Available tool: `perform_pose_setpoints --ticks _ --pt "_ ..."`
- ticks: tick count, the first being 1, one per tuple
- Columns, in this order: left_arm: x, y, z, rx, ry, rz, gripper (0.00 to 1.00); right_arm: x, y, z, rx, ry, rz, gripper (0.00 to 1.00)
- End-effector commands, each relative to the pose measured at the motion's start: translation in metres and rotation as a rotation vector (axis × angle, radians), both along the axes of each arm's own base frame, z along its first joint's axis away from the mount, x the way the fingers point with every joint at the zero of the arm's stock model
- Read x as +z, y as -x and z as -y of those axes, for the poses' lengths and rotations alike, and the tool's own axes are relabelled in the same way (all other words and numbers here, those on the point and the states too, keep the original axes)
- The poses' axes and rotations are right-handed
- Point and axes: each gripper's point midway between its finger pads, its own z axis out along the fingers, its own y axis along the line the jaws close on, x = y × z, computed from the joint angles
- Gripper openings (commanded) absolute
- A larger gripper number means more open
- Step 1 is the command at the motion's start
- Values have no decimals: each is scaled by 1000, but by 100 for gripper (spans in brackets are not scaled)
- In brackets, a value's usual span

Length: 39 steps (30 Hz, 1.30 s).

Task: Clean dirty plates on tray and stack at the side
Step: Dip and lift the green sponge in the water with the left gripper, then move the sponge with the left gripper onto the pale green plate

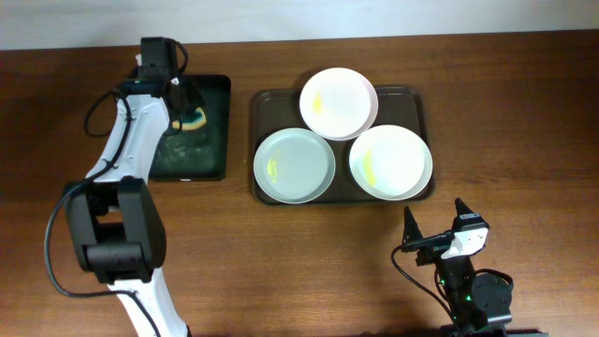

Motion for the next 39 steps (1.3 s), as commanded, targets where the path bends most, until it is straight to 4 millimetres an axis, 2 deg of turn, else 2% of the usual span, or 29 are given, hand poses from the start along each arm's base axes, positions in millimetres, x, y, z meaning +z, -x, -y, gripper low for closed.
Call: perform_pose_setpoints --ticks 1,3,5,8,10,12,15,20,21,23,27,30,33,36,38,39 --pt "-19 7 -2 0 8 -51 0 -3 0 0 0 -3 -5 98" --pt "4 6 -1 -3 10 -10 0 -3 0 0 0 -3 -5 98" --pt "45 10 8 -42 45 59 0 -3 0 0 -1 -3 -5 98" --pt "91 19 28 -116 78 138 0 -3 0 0 0 -3 -5 98" --pt "113 32 47 -169 97 158 0 -3 0 0 0 -3 -5 98" --pt "117 48 75 -265 134 126 0 -2 0 0 0 -3 -5 98" --pt "97 79 126 -449 190 9 0 -3 0 0 0 -3 -5 98" --pt "44 122 201 -625 243 -109 0 -2 0 0 0 -3 -5 98" --pt "25 133 222 -643 257 -119 0 -3 0 0 0 -3 -5 98" --pt "11 143 236 -636 277 -130 0 -3 0 0 0 -3 -5 98" --pt "-27 157 236 -533 217 -156 0 -2 0 0 0 -3 -5 98" --pt "-47 164 243 -535 189 -129 0 -3 0 0 -1 -3 -5 99" --pt "-52 158 243 -528 156 -76 0 -3 0 0 0 -3 -5 98" --pt "-50 144 231 -482 83 -19 0 5 0 0 -6 -15 25 98" --pt "-48 139 229 -468 63 2 0 15 4 -21 118 -107 47 98" --pt "-48 137 230 -468 66 12 0 14 8 -35 200 -152 26 98"
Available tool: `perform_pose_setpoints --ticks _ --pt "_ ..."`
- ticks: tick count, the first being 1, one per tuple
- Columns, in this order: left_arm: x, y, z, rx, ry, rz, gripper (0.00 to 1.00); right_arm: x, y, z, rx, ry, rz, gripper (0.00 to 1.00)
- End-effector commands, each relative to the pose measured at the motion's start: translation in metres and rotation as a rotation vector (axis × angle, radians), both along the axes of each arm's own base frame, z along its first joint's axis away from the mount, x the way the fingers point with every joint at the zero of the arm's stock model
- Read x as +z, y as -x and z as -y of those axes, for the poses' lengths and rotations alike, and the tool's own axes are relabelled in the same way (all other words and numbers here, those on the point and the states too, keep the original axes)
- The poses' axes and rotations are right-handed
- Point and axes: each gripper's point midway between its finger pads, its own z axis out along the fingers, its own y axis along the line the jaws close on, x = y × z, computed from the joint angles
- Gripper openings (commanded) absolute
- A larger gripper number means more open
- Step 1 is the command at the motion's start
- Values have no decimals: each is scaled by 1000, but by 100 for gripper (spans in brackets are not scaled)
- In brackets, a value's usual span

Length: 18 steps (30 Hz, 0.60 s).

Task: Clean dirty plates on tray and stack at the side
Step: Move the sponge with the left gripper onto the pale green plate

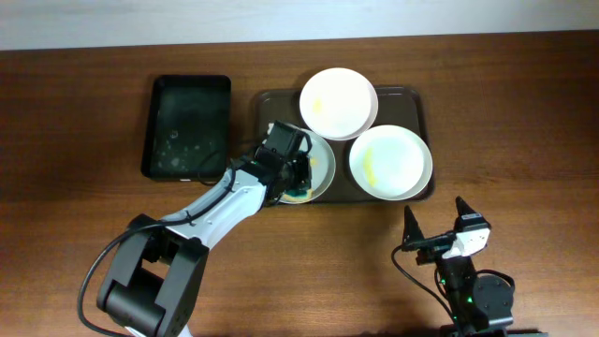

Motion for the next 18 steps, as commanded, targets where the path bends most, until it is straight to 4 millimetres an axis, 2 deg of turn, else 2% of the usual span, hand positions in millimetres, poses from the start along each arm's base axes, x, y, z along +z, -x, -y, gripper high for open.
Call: perform_pose_setpoints --ticks 1,3,7,10,12,15,18 --pt "0 -14 -11 63 -46 56 0 4 11 -37 223 -141 -20 98" --pt "4 -20 -9 67 -33 84 0 21 17 -49 303 -185 31 98" --pt "7 -26 -11 79 -23 101 0 85 30 -48 325 -140 255 98" --pt "-4 -29 -21 101 -35 80 0 114 32 -39 272 -80 192 99" --pt "-10 -31 -27 110 -33 60 0 119 27 -33 238 -18 65 98" --pt "-17 -31 -31 112 -8 29 0 115 10 -25 227 114 -223 98" --pt "-17 -34 -34 120 -3 30 0 117 -8 -36 319 126 -385 98"
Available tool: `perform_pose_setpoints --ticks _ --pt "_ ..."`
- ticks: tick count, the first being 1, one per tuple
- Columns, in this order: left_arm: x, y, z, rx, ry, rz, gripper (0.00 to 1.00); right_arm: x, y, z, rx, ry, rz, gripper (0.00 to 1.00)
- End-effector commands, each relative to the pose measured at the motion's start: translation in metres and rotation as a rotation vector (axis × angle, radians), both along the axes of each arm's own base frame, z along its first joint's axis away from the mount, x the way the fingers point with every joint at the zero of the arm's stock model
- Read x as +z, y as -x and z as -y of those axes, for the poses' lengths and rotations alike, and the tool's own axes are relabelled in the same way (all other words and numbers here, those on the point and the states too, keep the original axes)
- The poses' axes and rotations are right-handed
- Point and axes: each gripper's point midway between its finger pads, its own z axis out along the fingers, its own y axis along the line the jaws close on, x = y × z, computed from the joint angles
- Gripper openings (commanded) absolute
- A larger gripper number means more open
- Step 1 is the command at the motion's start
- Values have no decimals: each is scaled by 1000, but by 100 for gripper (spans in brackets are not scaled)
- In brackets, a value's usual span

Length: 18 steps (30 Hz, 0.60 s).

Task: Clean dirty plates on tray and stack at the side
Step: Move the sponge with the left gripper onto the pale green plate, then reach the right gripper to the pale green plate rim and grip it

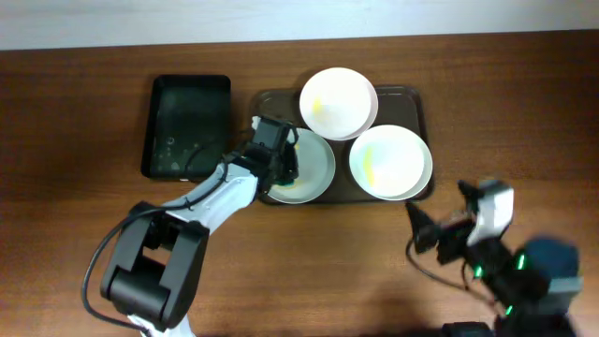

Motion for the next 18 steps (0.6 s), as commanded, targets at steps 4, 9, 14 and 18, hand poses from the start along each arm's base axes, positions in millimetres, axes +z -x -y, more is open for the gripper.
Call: perform_pose_setpoints --ticks 4,9,14,18 --pt "-1 -1 1 0 38 -15 0 14 -55 -33 253 -34 -219 98" --pt "1 1 10 -29 83 -24 0 -22 -110 -29 169 -139 -425 49" --pt "2 1 12 -35 94 -21 0 -58 -139 -32 110 -95 -649 72" --pt "2 0 12 -33 94 -21 0 -76 -164 -58 163 -62 -658 88"
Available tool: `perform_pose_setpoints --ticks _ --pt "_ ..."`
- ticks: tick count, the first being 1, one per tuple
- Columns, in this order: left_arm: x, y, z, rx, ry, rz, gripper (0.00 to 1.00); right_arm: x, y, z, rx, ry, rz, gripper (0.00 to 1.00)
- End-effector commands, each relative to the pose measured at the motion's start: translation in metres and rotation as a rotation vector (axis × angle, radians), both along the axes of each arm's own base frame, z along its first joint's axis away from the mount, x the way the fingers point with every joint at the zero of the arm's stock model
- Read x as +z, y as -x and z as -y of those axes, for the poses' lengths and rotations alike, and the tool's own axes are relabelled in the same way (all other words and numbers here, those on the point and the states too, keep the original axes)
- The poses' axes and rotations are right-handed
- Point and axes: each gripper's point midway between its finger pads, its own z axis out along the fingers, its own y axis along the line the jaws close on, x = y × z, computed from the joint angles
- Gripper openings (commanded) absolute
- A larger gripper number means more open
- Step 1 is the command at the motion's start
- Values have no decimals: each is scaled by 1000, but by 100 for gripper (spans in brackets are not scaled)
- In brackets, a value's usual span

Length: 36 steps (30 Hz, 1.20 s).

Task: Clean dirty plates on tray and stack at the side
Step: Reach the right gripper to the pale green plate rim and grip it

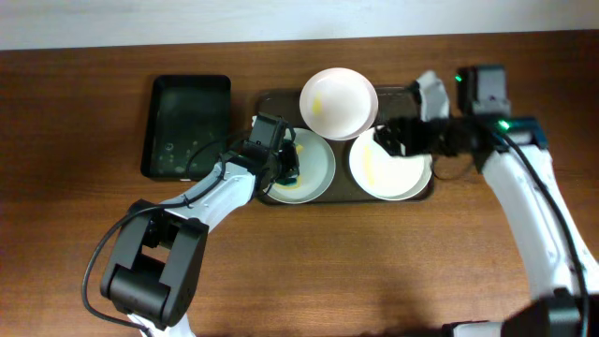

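Three plates lie on the dark tray (271, 101): a pale green plate (314, 167) at the front left, a white plate (339, 103) at the back and a white plate (386, 168) at the front right. Both white plates carry yellow smears. My left gripper (284, 159) rests on the green plate's left part, shut on a yellow-green sponge (293, 178) that shows only partly under the fingers. My right gripper (401, 131) hovers over the back edge of the front right plate, its fingers spread and nothing between them.
A black basin (185, 126) with water and suds stands left of the tray. The wooden table (309, 271) stretches in front and to the right of the tray. The right arm reaches in from the right edge.
My right arm has moved from the table's front right to above the front right white plate. The left gripper stays on the green plate with the sponge, barely shifted.
At first my left gripper was in the basin at the sponge and the right arm was parked at the front. Then the left gripper held the sponge on the green plate, whose yellow smear no longer shows. The right arm has since left its parked spot and now hangs over the tray.
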Motion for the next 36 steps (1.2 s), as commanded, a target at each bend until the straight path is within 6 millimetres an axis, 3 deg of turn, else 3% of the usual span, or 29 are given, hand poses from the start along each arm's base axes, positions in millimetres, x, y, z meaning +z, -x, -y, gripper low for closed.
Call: perform_pose_setpoints --ticks 1,2,4,5,7,8,9,12,18,24,32,36 --pt "1 1 3 -1 20 -7 0 -8 -18 -23 39 20 15 97" --pt "0 1 3 -1 20 -7 0 -20 -21 -30 57 23 -4 96" --pt "0 1 3 -1 20 -7 0 -43 -27 -40 75 39 -39 70" --pt "1 1 3 -1 20 -7 0 -54 -30 -43 81 41 -54 62" --pt "1 1 3 -1 20 -7 0 -80 -38 -49 69 34 -106 59" --pt "0 1 3 -1 19 -7 0 -93 -43 -51 48 24 -135 50" --pt "0 1 3 -1 20 -8 0 -105 -47 -53 34 13 -153 31" --pt "0 1 3 -1 20 -7 0 -122 -56 -62 56 -24 -156 17" --pt "0 1 3 2 21 -9 0 -142 -61 -73 71 8 -151 21" --pt "1 1 3 2 22 -8 0 -159 -51 -89 93 97 -158 24" --pt "1 1 3 2 22 -8 0 -188 -48 -89 82 203 -180 27" --pt "1 1 3 2 22 -8 0 -191 -48 -89 83 205 -184 26"
